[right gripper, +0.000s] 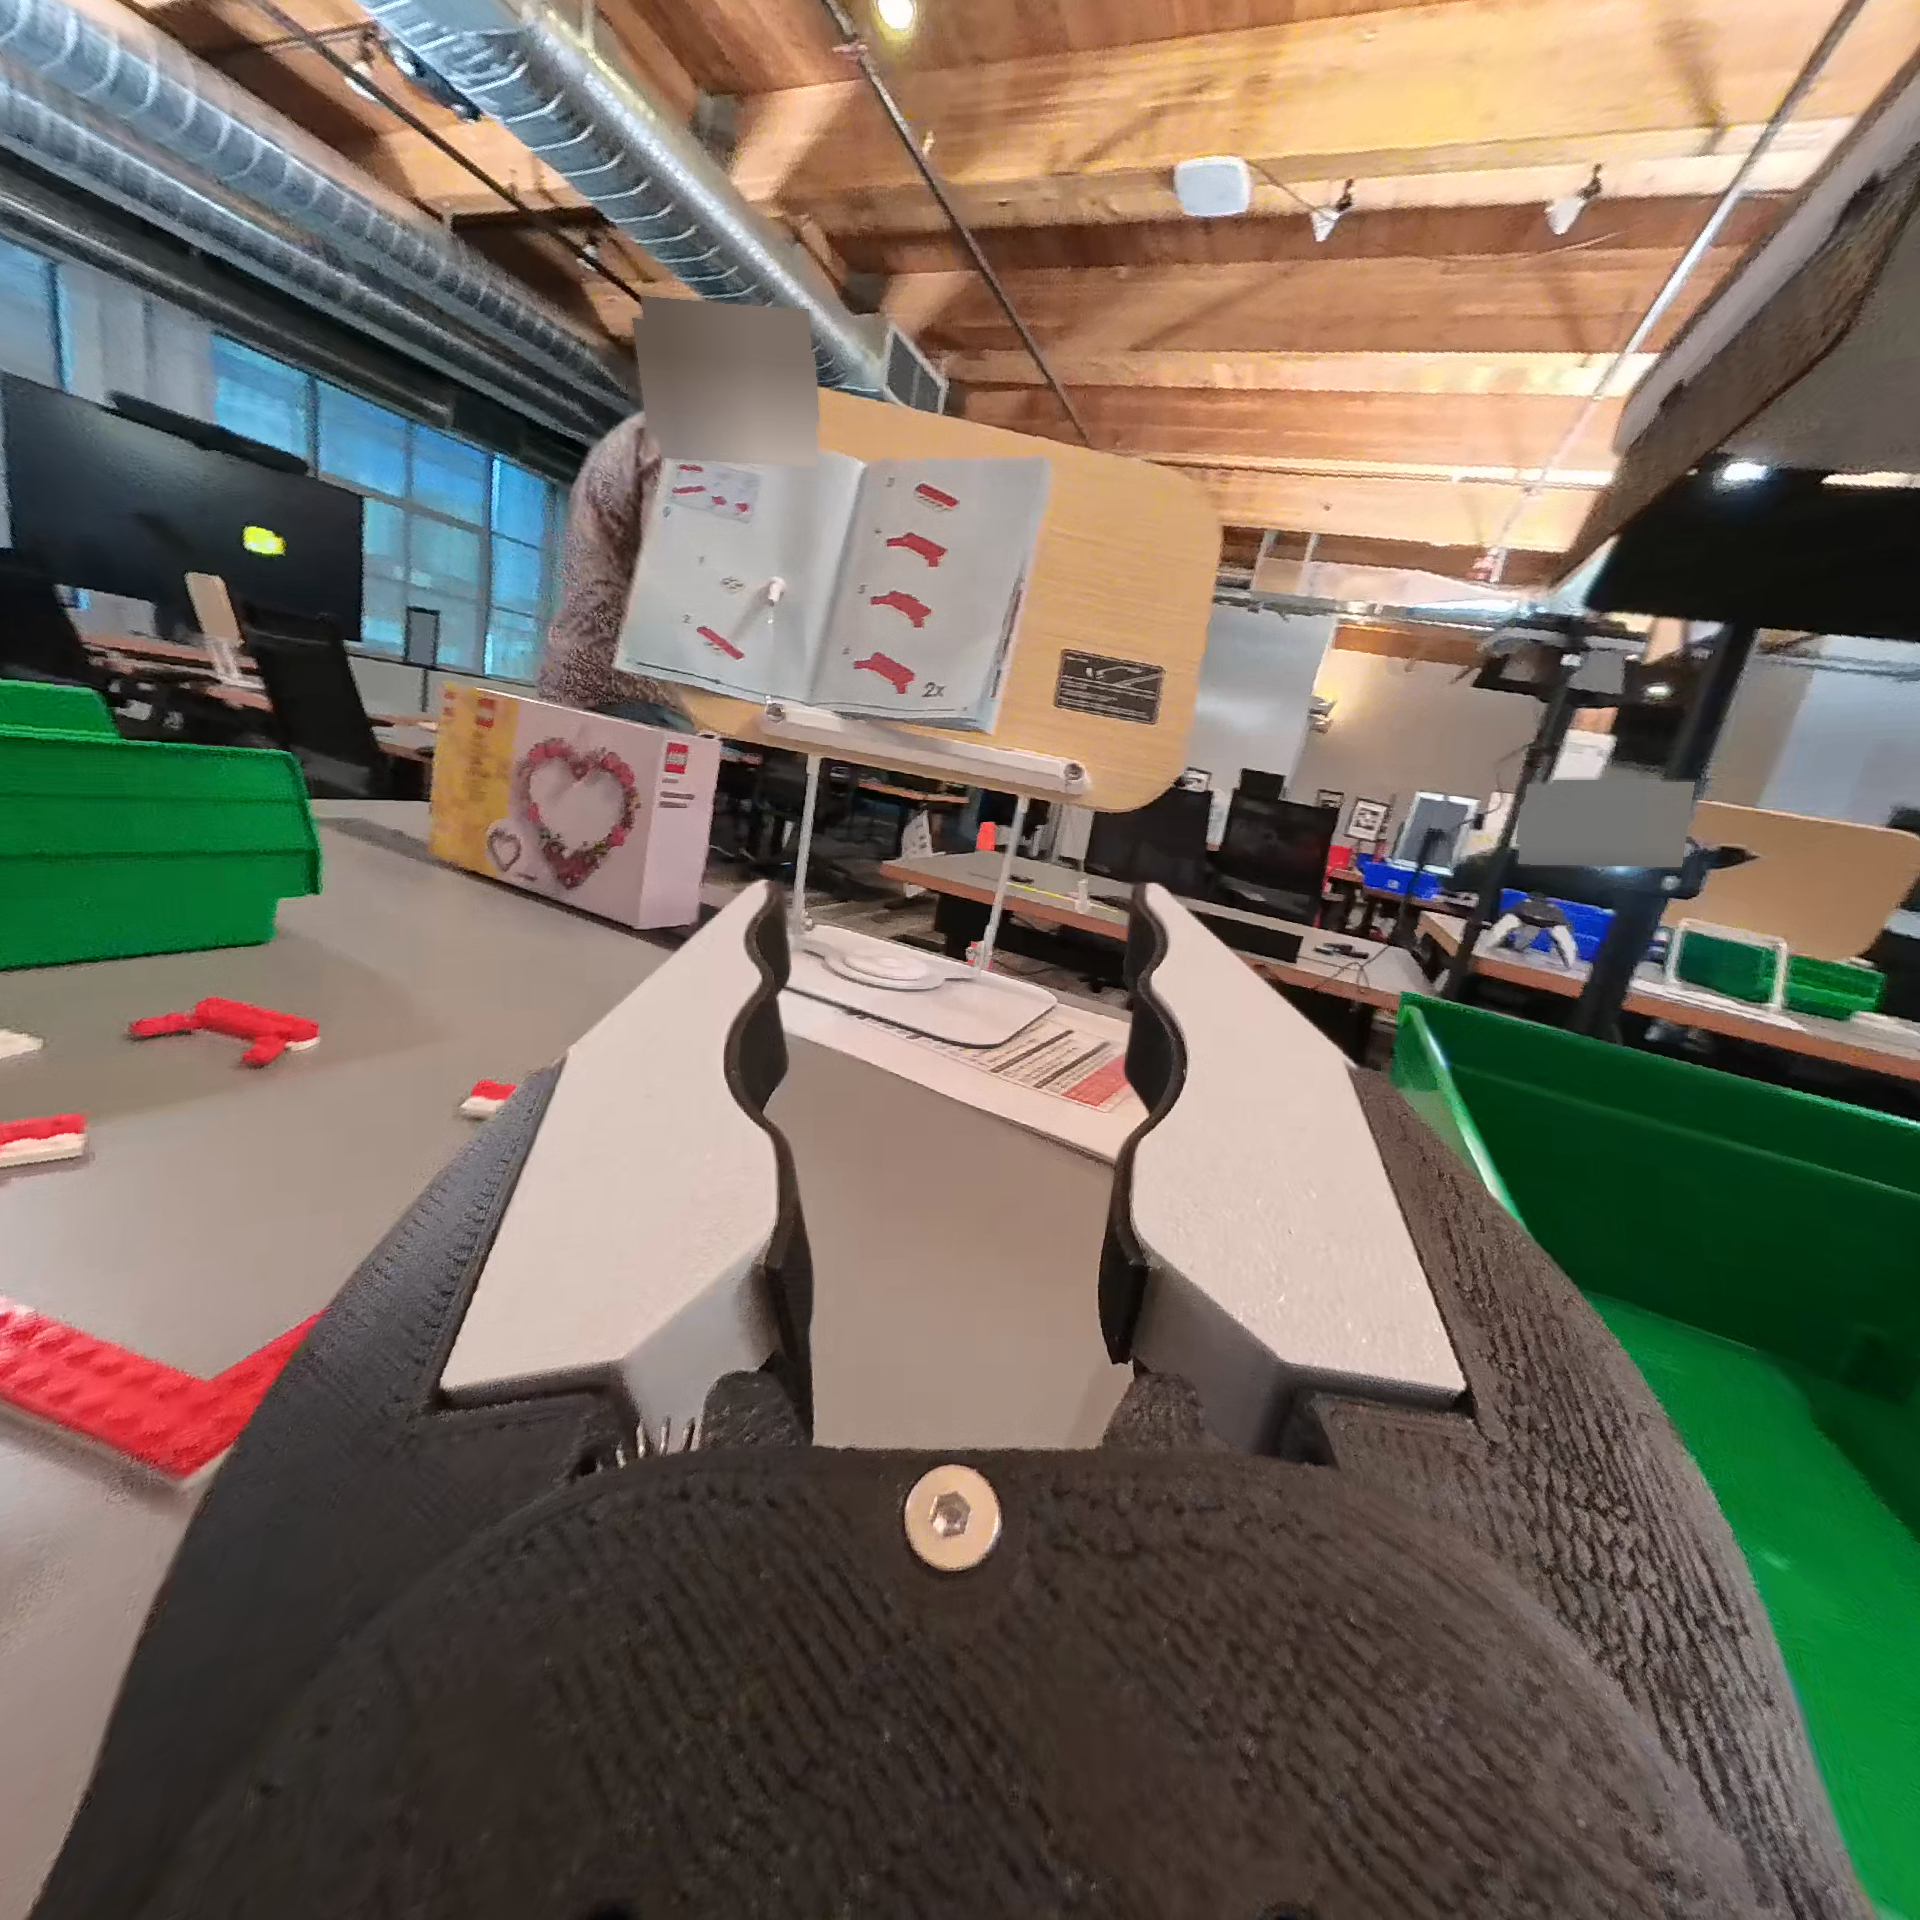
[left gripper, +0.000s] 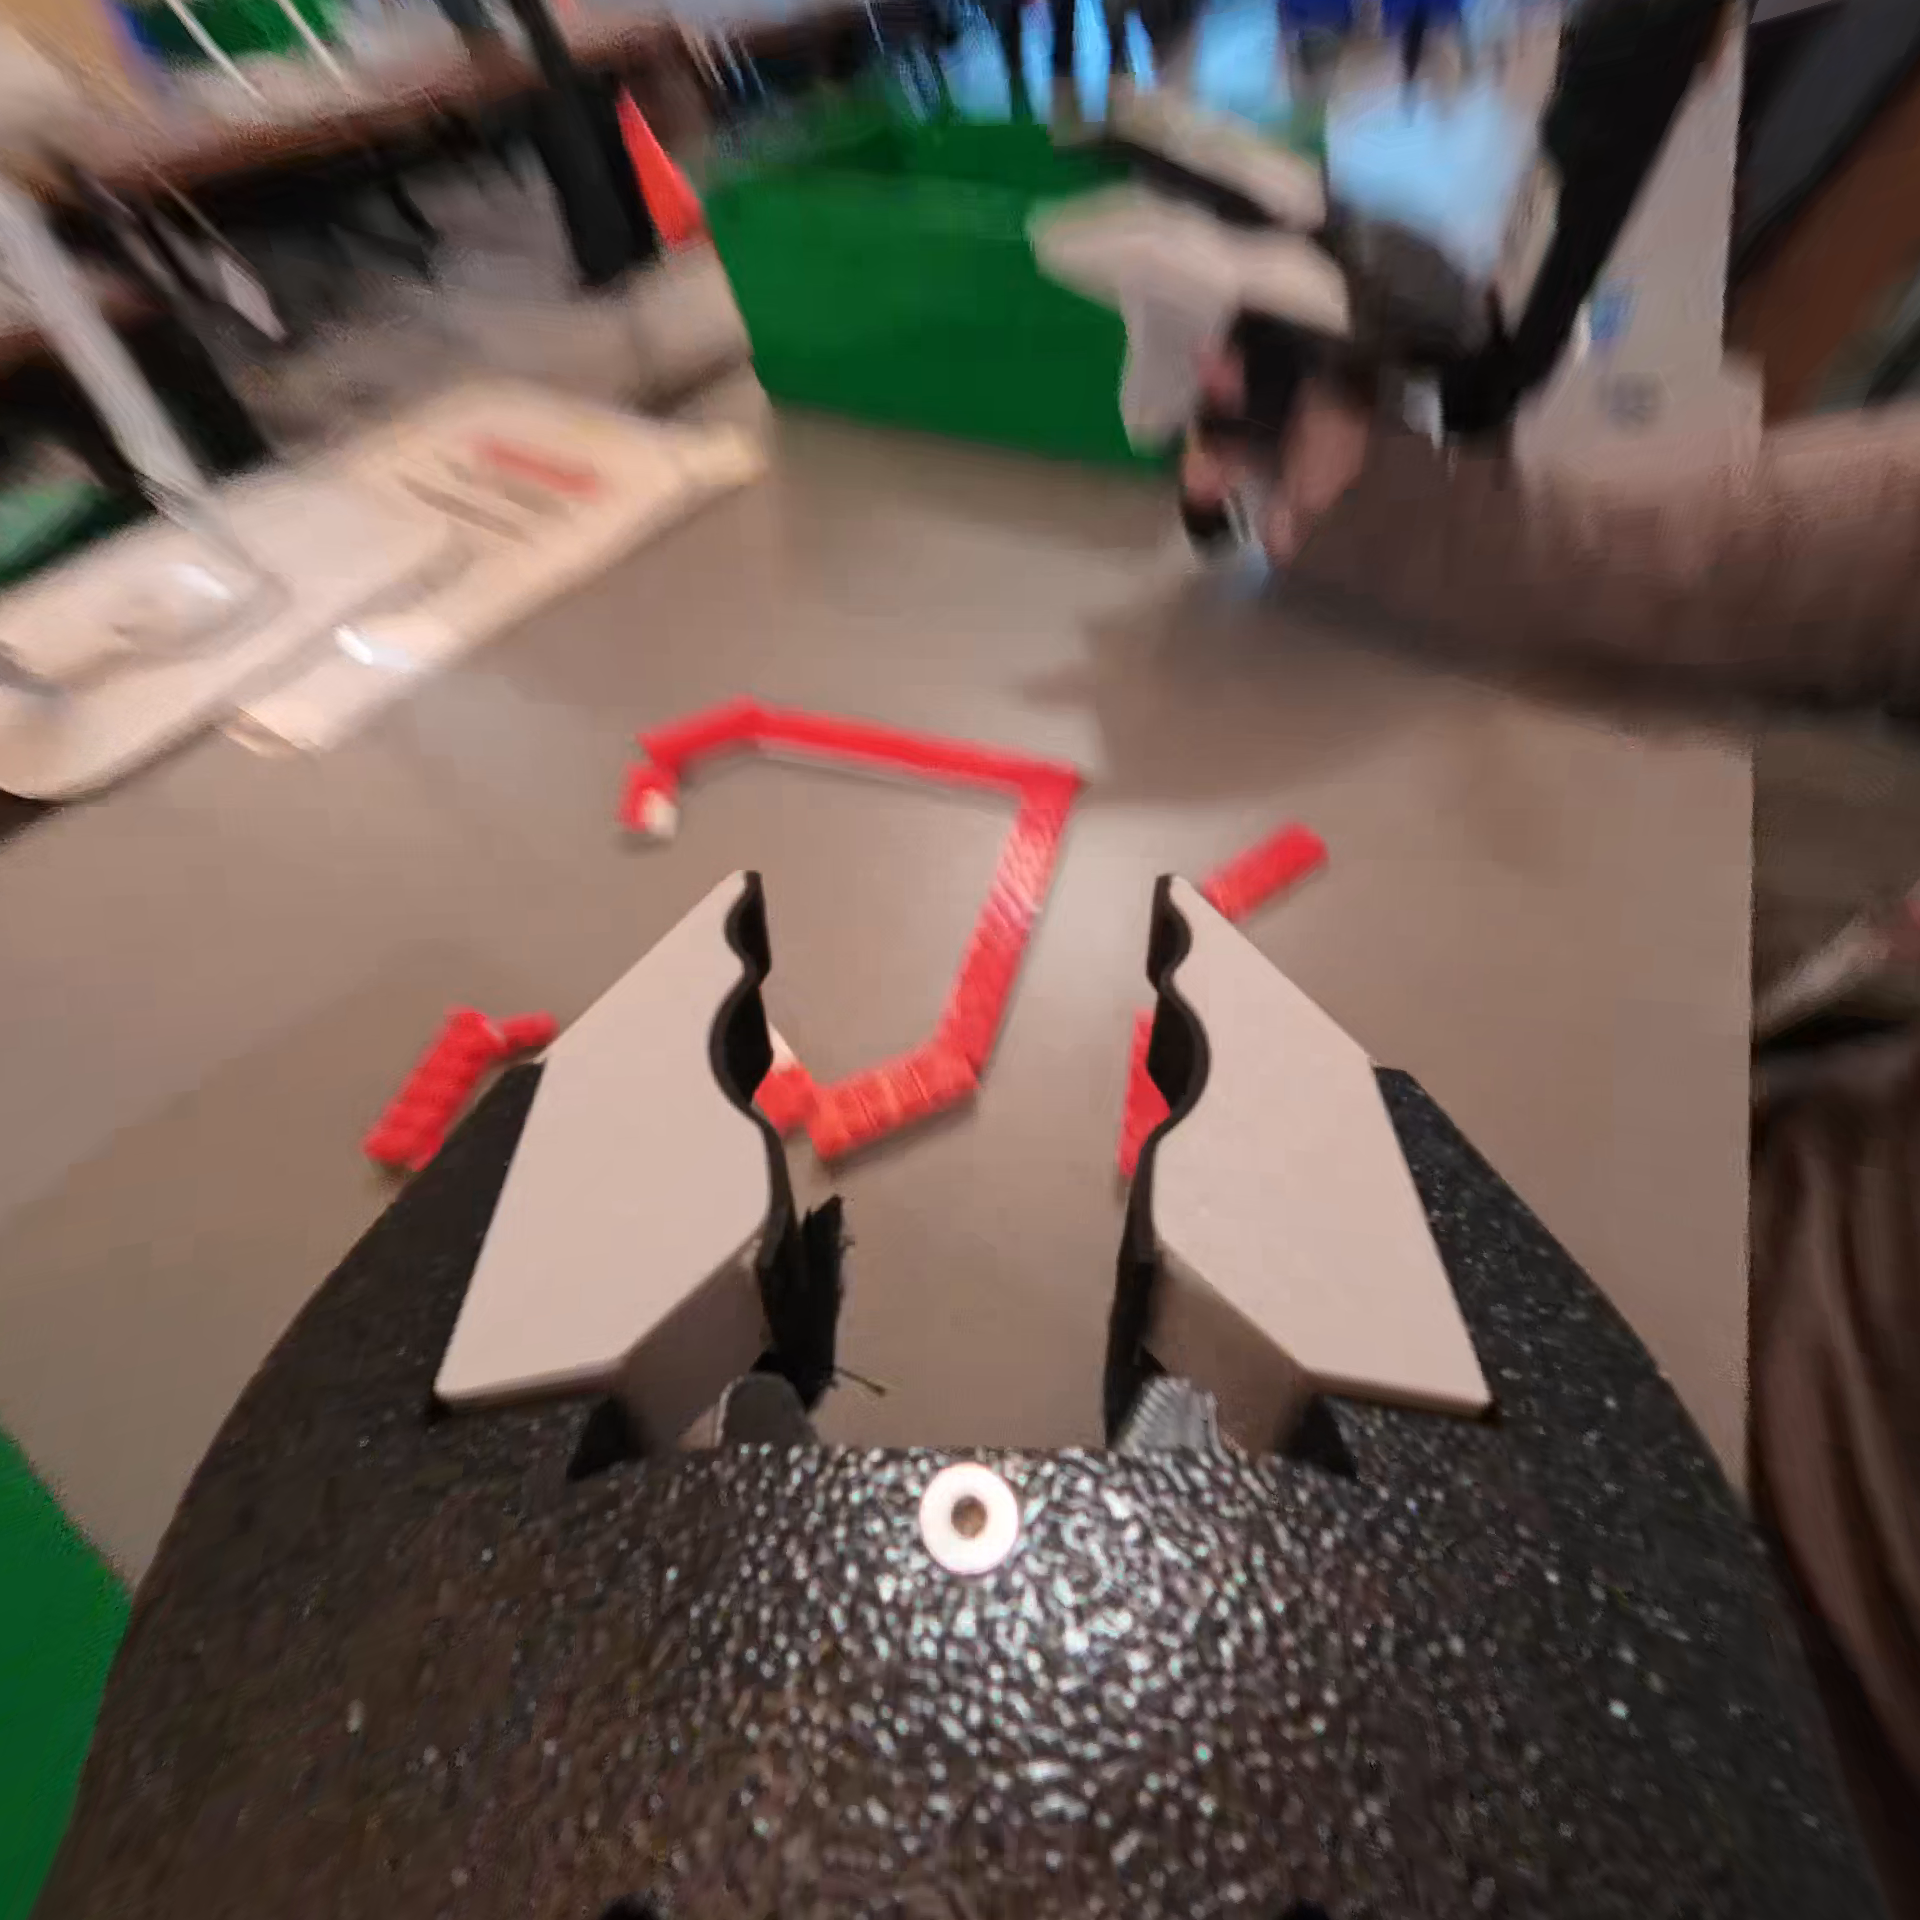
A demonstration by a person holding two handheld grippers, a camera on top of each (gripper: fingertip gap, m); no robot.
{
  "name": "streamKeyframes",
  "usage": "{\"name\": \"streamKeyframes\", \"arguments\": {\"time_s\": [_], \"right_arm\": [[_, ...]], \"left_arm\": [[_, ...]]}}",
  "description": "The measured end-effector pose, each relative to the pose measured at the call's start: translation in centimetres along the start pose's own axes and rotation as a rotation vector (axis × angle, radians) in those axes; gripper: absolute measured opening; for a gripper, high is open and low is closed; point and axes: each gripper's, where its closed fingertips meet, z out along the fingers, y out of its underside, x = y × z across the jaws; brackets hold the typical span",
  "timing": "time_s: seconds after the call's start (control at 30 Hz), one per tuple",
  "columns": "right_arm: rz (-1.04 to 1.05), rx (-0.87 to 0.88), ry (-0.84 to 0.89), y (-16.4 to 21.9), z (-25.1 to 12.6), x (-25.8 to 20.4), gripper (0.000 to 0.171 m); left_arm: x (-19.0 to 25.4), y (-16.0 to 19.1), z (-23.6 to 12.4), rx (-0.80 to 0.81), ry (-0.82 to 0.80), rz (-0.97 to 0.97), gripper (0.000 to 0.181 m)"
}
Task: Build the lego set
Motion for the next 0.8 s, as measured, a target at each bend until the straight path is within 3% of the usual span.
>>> {"name": "streamKeyframes", "arguments": {"time_s": [0.03,0.13,0.23,0.37,0.53,0.8], "right_arm": [[-0.008,0.002,0.013,0.1,0.3,0.0,0.064],[0.004,-0.001,0.008,0.6,1.5,-0.7,0.062],[-0.021,-0.015,-0.012,1.4,3.2,-1.7,0.06],[-0.065,-0.019,-0.032,2.1,5.7,-2.7,0.058],[-0.144,-0.031,0.017,3.1,8.0,-2.1,0.056],[-0.197,-0.057,0.135,3.1,7.5,-0.8,0.053]], "left_arm": [[-1.3,-1.9,-0.4,0.108,-0.056,-0.024,0.071],[-4.9,-5.9,-1.3,0.378,-0.259,0.0,0.07],[-7.3,-7.6,-0.9,0.517,-0.414,0.093,0.07],[-9.9,-7.3,1.0,0.521,-0.513,0.155,0.073],[-10.1,-5.7,1.3,0.519,-0.507,0.159,0.07],[-8.7,-6.2,1.0,0.553,-0.493,0.252,0.072]]}}
